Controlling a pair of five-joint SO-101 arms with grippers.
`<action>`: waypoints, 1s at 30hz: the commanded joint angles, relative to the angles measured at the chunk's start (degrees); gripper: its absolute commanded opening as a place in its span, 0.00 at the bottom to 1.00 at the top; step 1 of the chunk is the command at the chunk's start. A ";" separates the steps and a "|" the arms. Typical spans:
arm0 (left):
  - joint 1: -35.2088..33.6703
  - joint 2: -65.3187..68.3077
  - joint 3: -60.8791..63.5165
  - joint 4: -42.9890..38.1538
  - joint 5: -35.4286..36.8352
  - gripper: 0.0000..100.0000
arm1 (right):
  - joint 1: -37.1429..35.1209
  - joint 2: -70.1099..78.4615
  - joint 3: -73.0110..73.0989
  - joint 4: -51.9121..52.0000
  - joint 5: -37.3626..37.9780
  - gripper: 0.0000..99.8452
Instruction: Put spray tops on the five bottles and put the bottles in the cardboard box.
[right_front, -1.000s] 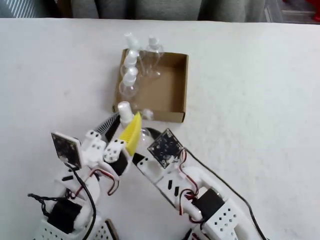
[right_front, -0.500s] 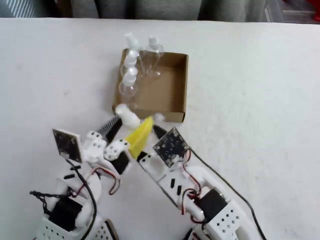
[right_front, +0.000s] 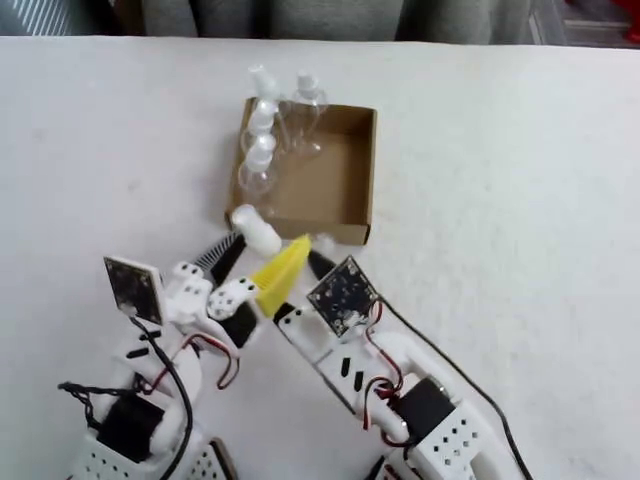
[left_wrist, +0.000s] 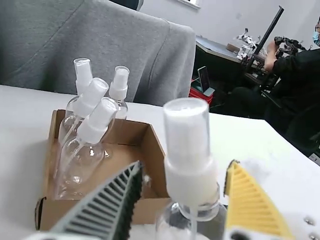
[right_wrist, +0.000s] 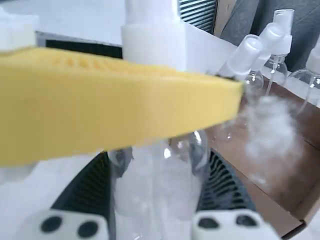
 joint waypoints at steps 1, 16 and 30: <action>-1.36 -0.75 -4.75 3.34 0.88 0.27 | 0.66 -0.48 -2.20 -0.13 -0.18 0.02; -1.45 -0.75 -7.65 3.43 5.27 0.26 | 1.45 -0.75 -2.20 -0.31 -0.62 0.02; -1.45 -0.75 -19.69 16.26 4.84 0.26 | 2.77 -0.75 -2.29 -0.48 -0.62 0.02</action>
